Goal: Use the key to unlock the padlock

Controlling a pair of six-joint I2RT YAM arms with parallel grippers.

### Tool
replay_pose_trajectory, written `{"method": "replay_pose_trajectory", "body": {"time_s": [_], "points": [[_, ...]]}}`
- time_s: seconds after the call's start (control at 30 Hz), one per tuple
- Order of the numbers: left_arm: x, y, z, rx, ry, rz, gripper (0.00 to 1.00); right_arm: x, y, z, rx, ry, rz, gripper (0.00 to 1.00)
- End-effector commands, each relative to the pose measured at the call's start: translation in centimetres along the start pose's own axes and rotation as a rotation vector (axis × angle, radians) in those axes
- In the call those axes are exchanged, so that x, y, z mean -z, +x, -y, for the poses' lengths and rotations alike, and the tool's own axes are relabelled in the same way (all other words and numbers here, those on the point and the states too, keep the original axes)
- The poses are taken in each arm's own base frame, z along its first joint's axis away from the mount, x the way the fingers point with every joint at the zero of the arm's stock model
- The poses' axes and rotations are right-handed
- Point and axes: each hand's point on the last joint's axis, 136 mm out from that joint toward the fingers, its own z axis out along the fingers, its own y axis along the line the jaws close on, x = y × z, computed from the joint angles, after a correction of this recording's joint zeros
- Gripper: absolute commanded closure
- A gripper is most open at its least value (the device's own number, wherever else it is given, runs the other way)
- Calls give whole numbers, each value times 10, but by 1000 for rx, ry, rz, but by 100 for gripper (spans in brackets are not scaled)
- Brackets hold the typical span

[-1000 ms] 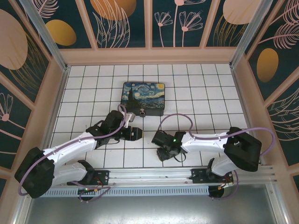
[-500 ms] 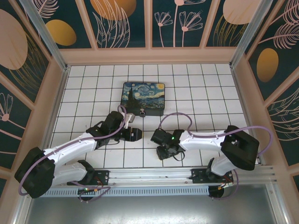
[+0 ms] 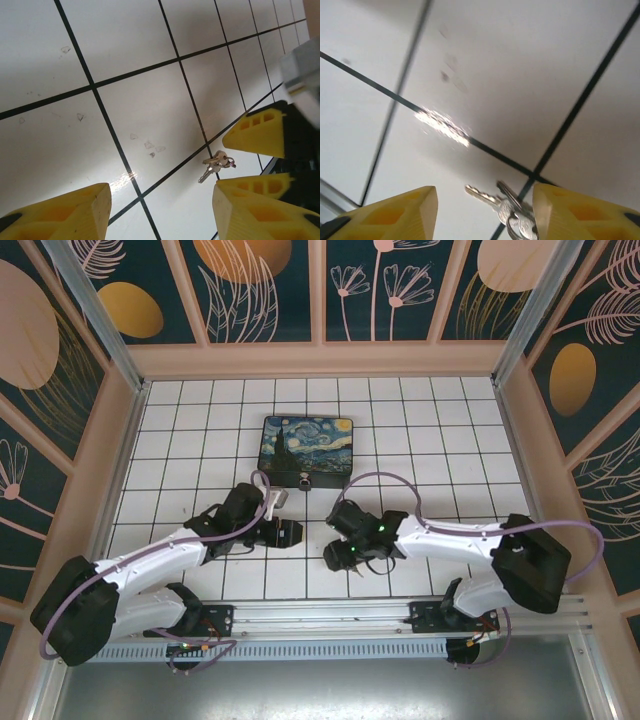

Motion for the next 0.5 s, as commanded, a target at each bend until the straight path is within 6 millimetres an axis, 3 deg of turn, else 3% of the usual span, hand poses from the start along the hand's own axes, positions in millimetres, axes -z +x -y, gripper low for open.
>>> {"method": "replay_pose_trajectory", "body": {"time_s": [0.0,0.27,0.37,0.47], "points": [[3,-6,4,-4,11,30,43,10,-27,-6,98,-77,95,50],[4,-9,2,-9,-11,35,43,12,-27,-11,289,-188,76,53],[5,-10,3,-9,-13,32,43,10,-36,5,181,-146,64,57],[8,-12,4,-16,-20,35,43,8,-31,23,13,-46,30,57]]}}
